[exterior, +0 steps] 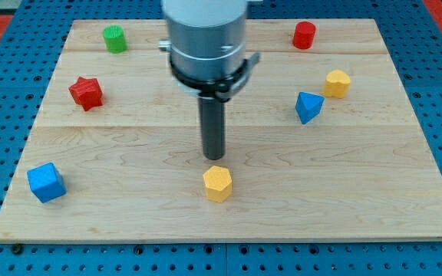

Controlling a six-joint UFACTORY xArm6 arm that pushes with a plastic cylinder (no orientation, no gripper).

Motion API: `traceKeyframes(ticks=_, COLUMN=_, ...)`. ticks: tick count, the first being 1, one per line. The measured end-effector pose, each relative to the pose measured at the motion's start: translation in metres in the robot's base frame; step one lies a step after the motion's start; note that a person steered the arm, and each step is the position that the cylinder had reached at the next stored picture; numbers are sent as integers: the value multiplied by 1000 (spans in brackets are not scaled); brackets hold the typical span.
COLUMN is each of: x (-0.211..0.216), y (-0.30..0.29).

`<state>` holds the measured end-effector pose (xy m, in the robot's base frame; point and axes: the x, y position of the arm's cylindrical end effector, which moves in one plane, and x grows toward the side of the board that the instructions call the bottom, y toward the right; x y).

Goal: Move blue triangle to the bottom right of the board

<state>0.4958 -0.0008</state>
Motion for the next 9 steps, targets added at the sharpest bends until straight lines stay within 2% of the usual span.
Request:
traceKeyframes(ticks=1, x=34, y=13)
traceKeyframes(ticks=2, x=62, y=-19)
traceKeyframes(ticks=3, x=43, y=-18)
traceKeyframes(ticks=4, x=-49, y=-19)
traceKeyframes(ticks=5, x=-136, y=5)
traceKeyframes(ticks=6, x=-121, y=91)
traceKeyframes(ticks=7, x=-44, y=188)
traceKeyframes(ticks=8, x=24, y=239)
traceKeyframes(ticks=9, x=33, y=242)
